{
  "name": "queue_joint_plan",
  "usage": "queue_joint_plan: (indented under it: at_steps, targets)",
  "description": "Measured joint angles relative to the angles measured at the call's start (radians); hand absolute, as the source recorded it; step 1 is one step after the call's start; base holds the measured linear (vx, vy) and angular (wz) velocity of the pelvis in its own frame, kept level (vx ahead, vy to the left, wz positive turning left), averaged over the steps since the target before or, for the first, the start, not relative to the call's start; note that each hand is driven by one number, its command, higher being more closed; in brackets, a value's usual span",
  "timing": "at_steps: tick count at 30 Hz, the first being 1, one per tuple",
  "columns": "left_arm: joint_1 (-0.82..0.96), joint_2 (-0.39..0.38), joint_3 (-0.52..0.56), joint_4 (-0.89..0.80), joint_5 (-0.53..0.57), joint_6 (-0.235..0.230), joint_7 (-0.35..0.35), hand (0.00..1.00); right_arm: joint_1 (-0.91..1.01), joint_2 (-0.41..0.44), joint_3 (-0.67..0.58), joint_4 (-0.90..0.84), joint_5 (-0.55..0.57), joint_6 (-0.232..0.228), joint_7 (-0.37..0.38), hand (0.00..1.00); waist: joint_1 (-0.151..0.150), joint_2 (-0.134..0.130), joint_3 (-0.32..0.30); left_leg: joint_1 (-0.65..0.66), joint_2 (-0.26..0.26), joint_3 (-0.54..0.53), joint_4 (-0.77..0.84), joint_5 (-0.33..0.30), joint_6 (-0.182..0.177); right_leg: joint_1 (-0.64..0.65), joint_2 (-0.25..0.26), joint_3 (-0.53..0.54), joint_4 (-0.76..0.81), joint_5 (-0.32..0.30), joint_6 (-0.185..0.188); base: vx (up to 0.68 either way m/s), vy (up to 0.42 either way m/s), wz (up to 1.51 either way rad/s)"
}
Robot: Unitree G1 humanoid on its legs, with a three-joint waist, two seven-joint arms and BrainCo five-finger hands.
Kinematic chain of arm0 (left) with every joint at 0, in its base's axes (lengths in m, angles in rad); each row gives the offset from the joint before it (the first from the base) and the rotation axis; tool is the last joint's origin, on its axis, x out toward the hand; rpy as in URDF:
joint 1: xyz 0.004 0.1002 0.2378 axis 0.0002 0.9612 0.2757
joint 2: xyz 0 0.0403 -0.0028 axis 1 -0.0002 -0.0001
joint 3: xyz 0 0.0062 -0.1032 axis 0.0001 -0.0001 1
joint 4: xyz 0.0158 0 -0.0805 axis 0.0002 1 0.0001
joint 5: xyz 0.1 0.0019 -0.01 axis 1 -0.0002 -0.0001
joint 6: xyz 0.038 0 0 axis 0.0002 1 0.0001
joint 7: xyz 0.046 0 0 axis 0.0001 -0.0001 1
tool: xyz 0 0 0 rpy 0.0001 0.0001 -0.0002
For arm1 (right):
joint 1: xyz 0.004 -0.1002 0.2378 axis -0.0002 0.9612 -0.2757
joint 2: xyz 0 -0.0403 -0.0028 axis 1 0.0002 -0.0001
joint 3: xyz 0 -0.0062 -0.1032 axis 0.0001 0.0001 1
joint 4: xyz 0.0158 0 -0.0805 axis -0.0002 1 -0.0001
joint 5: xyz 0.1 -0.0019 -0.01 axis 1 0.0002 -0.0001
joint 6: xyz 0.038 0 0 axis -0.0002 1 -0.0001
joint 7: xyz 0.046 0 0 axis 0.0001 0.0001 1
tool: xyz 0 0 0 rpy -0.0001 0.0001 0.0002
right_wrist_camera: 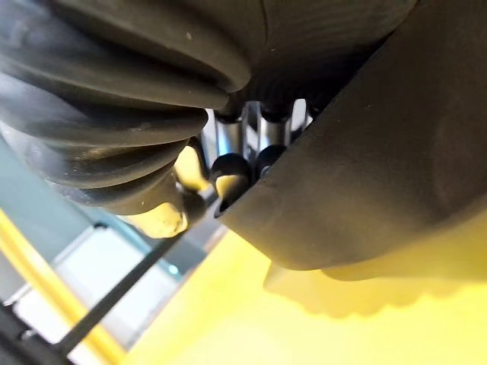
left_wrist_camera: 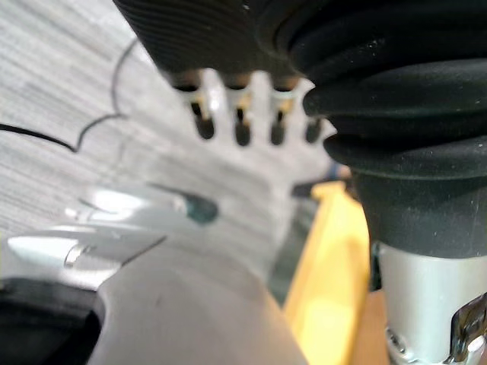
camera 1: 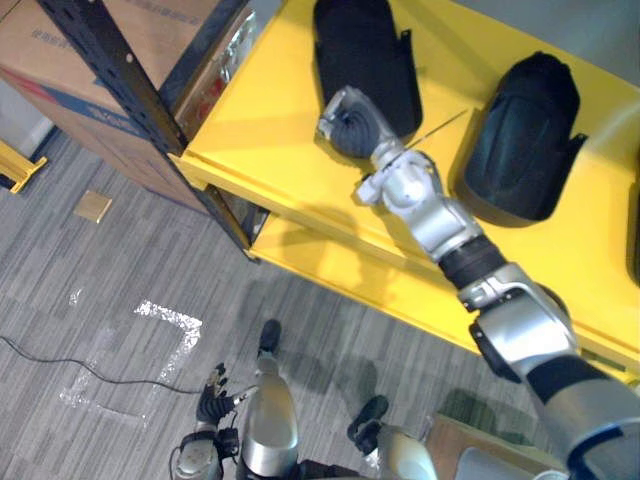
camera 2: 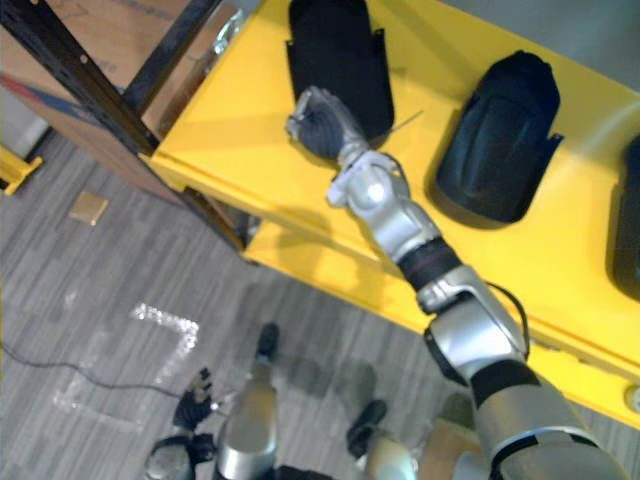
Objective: Walk over and take plastic housings, then place them on the shelf
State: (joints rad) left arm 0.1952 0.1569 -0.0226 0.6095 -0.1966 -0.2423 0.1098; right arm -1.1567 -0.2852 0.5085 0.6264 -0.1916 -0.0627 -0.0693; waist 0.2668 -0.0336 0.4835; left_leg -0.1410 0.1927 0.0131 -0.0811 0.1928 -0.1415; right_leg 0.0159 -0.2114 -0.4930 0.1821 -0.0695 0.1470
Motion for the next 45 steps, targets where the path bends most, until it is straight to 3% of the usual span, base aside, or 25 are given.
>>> queue_joint_plan:
  at_steps: [4, 10, 14, 22, 26, 29, 32, 37, 39, 41, 45]
  targets:
    - [0.0, 0.001, 0.0, 0.0, 0.001, 0.004, 0.005, 0.0, 0.004, 0.016, 0.027, -0.032, 0.041, -0.001, 0.047, 0.0, -0.005, 0.0, 0.0, 0.001, 0.0, 0.003, 0.0, 0.0, 0.001, -0.001, 0.0, 0.002, 0.0, 0.0, 0.0, 0.0, 0.0, 0.0]
    - [0.0, 0.001, 0.0, 0.001, 0.006, 0.005, 0.005, 0.0, 0.013, 0.05, 0.045, -0.059, 0.076, -0.013, 0.031, 0.0, -0.007, 0.0, 0.0, 0.002, 0.0, 0.007, 0.0, 0.0, 0.001, -0.004, -0.002, 0.006, 0.002, 0.0, 0.0, 0.0, 0.0, 0.0]
    - [0.0, 0.0, -0.001, 0.002, 0.006, 0.006, 0.006, 0.0, 0.045, 0.079, 0.043, -0.068, 0.077, -0.047, -0.066, 0.0, -0.005, 0.0, 0.0, 0.007, 0.0, 0.019, 0.0, 0.001, -0.001, -0.01, -0.004, 0.019, 0.007, 0.0, 0.0, -0.01, -0.009, -0.07]
    - [0.0, 0.0, -0.001, 0.023, 0.006, 0.004, 0.008, 0.0, 0.087, 0.105, -0.057, -0.149, -0.021, -0.049, -0.281, 0.0, -0.015, 0.0, 0.0, 0.019, -0.002, 0.035, 0.0, 0.001, -0.001, -0.013, -0.011, 0.033, 0.018, 0.001, 0.002, -0.01, -0.007, -0.04]
    - [0.001, 0.0, 0.0, 0.038, 0.006, 0.002, 0.008, 0.0, 0.087, 0.105, -0.09, -0.169, -0.024, -0.049, -0.282, 0.0, -0.028, 0.0, 0.0, 0.021, -0.003, 0.038, 0.0, 0.002, 0.0, -0.014, -0.013, 0.036, 0.019, 0.002, 0.003, 0.0, 0.0, 0.0]
    - [0.002, 0.0, 0.001, 0.04, 0.007, 0.002, 0.006, 0.0, 0.087, 0.104, -0.089, -0.169, -0.028, -0.06, -0.252, 0.0, -0.036, 0.0, 0.0, 0.026, -0.003, 0.043, 0.0, 0.002, 0.0, -0.014, -0.014, 0.042, 0.021, 0.002, 0.003, -0.01, -0.009, -0.05]
    - [0.002, 0.0, 0.002, 0.042, 0.007, 0.002, 0.006, 0.0, 0.087, 0.101, -0.087, -0.187, -0.022, -0.119, -0.179, 0.0, -0.04, 0.0, 0.0, 0.034, -0.003, 0.05, 0.0, 0.002, 0.001, -0.013, -0.014, 0.052, 0.021, 0.003, 0.004, -0.01, -0.016, -0.07]
    - [0.002, 0.0, 0.005, 0.044, 0.007, 0.004, 0.005, 0.0, 0.081, 0.062, -0.079, -0.268, 0.007, -0.198, 0.011, 0.0, -0.048, 0.0, 0.0, 0.034, -0.003, 0.05, 0.0, 0.002, 0.0, -0.013, -0.014, 0.053, 0.022, 0.004, 0.006, 0.0, 0.0, 0.0]
    - [0.004, 0.001, 0.011, 0.044, 0.007, 0.011, 0.005, 0.0, 0.048, 0.003, -0.011, -0.312, 0.018, -0.196, 0.14, 0.0, -0.06, -0.002, -0.001, 0.034, -0.002, 0.05, 0.0, 0.002, 0.0, -0.013, -0.014, 0.053, 0.022, 0.005, 0.007, 0.0, 0.0, 0.0]
    - [0.003, 0.004, 0.011, 0.041, 0.006, 0.017, 0.005, 0.0, 0.026, -0.045, 0.044, -0.333, 0.019, -0.191, 0.215, 0.0, -0.064, -0.004, -0.002, 0.035, -0.001, 0.051, 0.0, 0.002, 0.0, -0.012, -0.012, 0.054, 0.02, 0.006, 0.007, 0.0, 0.0, 0.0]
    - [0.004, 0.011, 0.012, 0.041, 0.007, 0.033, 0.005, 0.0, 0.01, -0.131, 0.089, -0.338, 0.021, -0.168, 0.295, 0.0, -0.063, -0.016, -0.004, 0.034, 0.002, 0.052, 0.0, 0.003, -0.001, -0.012, -0.009, 0.055, 0.015, 0.008, 0.009, 0.0, 0.0, 0.0]
